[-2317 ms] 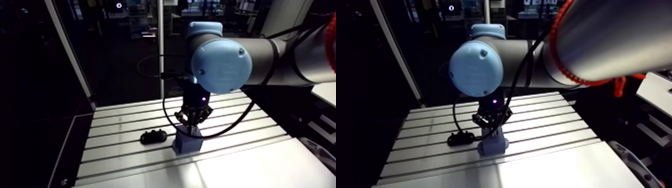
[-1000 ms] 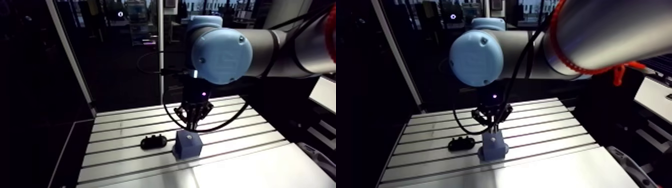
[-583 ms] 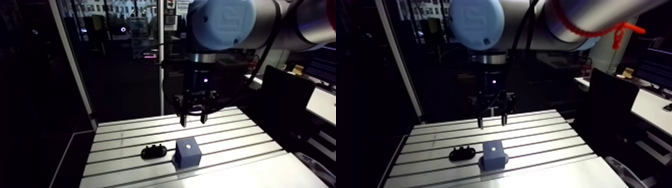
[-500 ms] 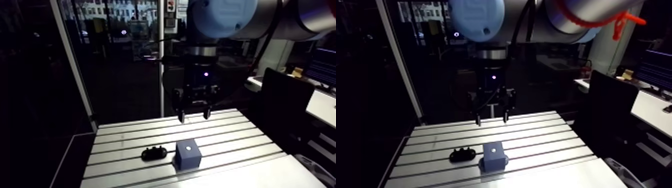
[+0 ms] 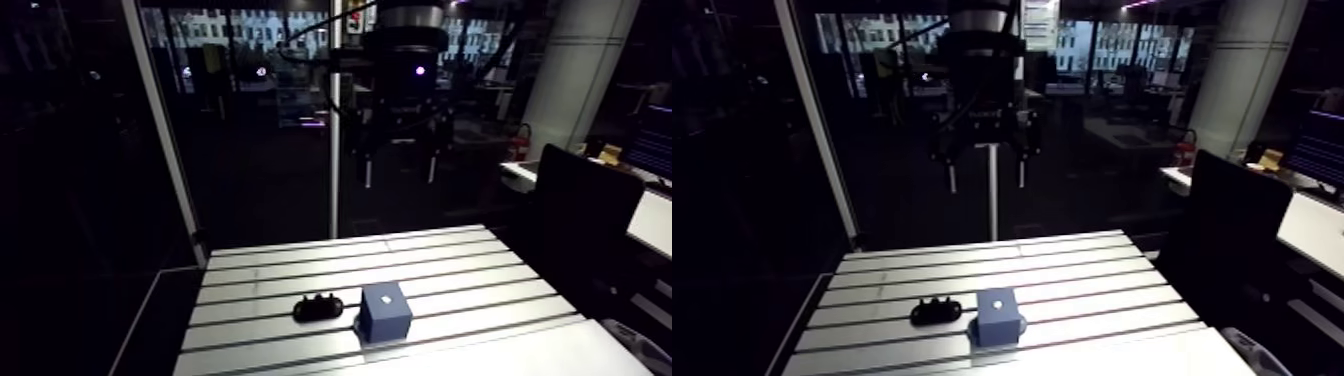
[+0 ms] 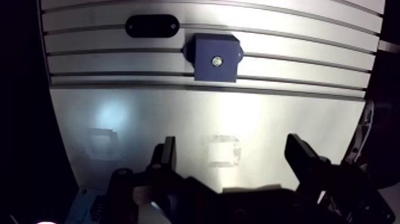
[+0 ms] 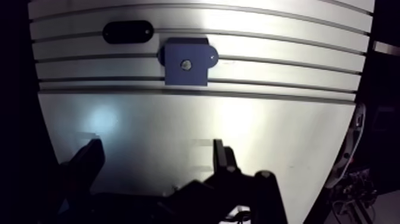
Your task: Pick up the M10 bolt and insert it into the hex recess until seated.
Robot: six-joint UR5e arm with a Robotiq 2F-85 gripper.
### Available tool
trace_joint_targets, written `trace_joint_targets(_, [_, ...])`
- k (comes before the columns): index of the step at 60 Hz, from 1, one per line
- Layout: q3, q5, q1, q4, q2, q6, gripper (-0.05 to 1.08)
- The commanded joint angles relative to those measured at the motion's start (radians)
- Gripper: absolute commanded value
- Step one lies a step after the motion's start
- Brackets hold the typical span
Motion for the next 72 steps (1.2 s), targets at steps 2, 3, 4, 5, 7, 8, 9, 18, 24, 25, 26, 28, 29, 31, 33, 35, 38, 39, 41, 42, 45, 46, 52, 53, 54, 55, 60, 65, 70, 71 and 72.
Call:
trace_joint_targets(2, [-0.077,-0.017,0.028,0.04,-0.003,0.04,0.01])
trace_joint_targets(3, [-0.08,-0.017,0.033,0.041,-0.004,0.044,0.01])
trace_joint_targets(4, [-0.08,-0.017,0.033,0.041,-0.004,0.044,0.01])
trace_joint_targets(5, [-0.084,-0.017,0.035,0.044,-0.004,0.047,0.01])
trace_joint_targets(7, [-0.088,-0.017,0.037,0.047,-0.004,0.054,0.01])
trace_joint_targets(8, [-0.088,-0.017,0.037,0.047,-0.004,0.054,0.01])
trace_joint_targets(9, [-0.09,-0.017,0.038,0.047,-0.004,0.063,0.01])
trace_joint_targets(18, [-0.091,-0.015,0.053,0.046,-0.006,0.075,0.01])
trace_joint_targets(24, [-0.093,-0.016,0.061,0.043,-0.01,0.084,0.01])
trace_joint_targets(25, [-0.095,-0.015,0.063,0.043,-0.01,0.087,0.01])
trace_joint_targets(26, [-0.095,-0.015,0.063,0.043,-0.01,0.087,0.01])
trace_joint_targets(28, [-0.099,-0.014,0.066,0.043,-0.01,0.087,0.01])
trace_joint_targets(29, [-0.103,-0.016,0.067,0.043,-0.01,0.087,0.01])
trace_joint_targets(31, [-0.109,-0.015,0.069,0.043,-0.01,0.087,0.01])
trace_joint_targets(33, [-0.114,-0.014,0.07,0.043,-0.009,0.087,0.01])
trace_joint_targets(35, [-0.117,-0.014,0.073,0.043,-0.007,0.087,0.01])
trace_joint_targets(38, [-0.117,-0.01,0.075,0.044,-0.002,0.087,0.01])
trace_joint_targets(39, [-0.117,-0.01,0.075,0.044,-0.002,0.087,0.01])
trace_joint_targets(41, [-0.117,-0.01,0.077,0.044,0.0,0.087,0.01])
trace_joint_targets(42, [-0.117,-0.01,0.079,0.043,0.002,0.087,0.01])
trace_joint_targets(45, [-0.119,-0.01,0.081,0.044,0.003,0.087,0.01])
trace_joint_targets(46, [-0.12,-0.01,0.084,0.044,0.006,0.087,0.01])
trace_joint_targets(52, [-0.125,-0.01,0.09,0.043,0.013,0.087,0.01])
trace_joint_targets(53, [-0.125,-0.01,0.092,0.043,0.015,0.087,0.01])
trace_joint_targets(54, [-0.125,-0.01,0.092,0.043,0.015,0.087,0.01])
trace_joint_targets(55, [-0.125,-0.008,0.092,0.043,0.017,0.087,0.01])
trace_joint_targets(60, [-0.126,-0.008,0.094,0.042,0.02,0.087,0.01])
trace_joint_targets(65, [-0.128,-0.007,0.095,0.041,0.028,0.094,0.01])
trace_joint_targets(70, [-0.125,-0.009,0.104,0.04,0.032,0.11,0.01])
trace_joint_targets(71, [-0.125,-0.009,0.104,0.04,0.032,0.11,0.01])
trace_joint_targets(72, [-0.124,-0.01,0.108,0.04,0.037,0.11,0.01])
